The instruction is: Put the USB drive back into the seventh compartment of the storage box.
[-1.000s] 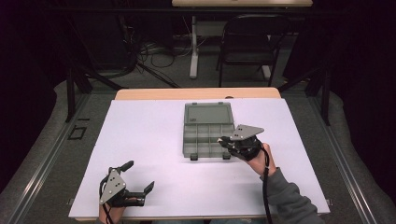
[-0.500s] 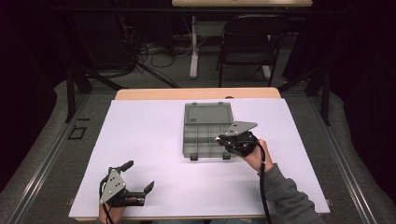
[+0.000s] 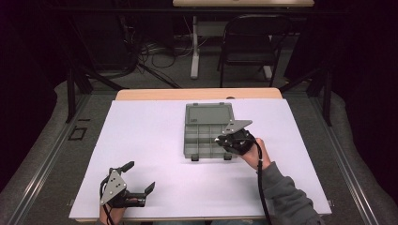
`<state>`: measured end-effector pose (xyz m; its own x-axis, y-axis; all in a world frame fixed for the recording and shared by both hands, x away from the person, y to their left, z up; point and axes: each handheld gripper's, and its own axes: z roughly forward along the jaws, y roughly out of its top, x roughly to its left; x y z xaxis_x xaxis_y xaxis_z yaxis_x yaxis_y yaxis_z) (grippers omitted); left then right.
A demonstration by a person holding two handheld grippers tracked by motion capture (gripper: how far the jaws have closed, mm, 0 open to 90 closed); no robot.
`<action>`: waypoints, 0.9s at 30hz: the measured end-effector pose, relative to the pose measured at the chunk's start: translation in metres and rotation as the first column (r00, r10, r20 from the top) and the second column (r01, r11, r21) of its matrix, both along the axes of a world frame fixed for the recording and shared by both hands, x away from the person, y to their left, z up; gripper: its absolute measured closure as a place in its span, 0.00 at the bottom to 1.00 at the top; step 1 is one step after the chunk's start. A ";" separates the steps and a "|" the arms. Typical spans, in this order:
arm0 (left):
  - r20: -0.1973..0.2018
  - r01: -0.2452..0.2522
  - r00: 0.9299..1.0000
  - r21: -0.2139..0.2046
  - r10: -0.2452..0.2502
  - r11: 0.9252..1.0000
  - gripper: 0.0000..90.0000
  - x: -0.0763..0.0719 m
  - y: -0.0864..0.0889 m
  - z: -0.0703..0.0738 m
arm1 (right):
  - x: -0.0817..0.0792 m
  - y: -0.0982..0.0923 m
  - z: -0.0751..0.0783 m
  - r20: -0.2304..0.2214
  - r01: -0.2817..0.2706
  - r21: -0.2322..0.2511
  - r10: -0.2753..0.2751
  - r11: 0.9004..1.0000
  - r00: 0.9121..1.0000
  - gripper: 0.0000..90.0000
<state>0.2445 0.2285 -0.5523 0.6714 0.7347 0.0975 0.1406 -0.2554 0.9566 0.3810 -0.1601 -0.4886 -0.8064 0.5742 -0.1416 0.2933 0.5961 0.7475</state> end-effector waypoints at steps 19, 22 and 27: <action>0.001 0.001 1.000 -0.002 -0.001 1.000 0.00 0.000 0.000 0.000 | 0.010 0.007 -0.010 -0.053 0.005 -0.041 -0.007 0.999 0.999 0.88; 0.002 0.001 1.000 -0.001 -0.001 1.000 0.00 0.000 0.000 0.000 | 0.011 0.008 -0.012 -0.063 0.004 -0.051 -0.007 0.999 0.998 0.88; 0.001 -0.001 1.000 -0.004 0.001 1.000 0.00 0.000 0.000 0.000 | 0.012 0.010 -0.014 -0.076 0.005 -0.058 -0.010 0.998 0.997 0.88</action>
<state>0.2445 0.2285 -0.5523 0.6703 0.7359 0.0954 0.1401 -0.2517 0.9576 0.3930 -0.1499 -0.5027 -0.8118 0.5729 -0.1128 0.3530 0.6354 0.6868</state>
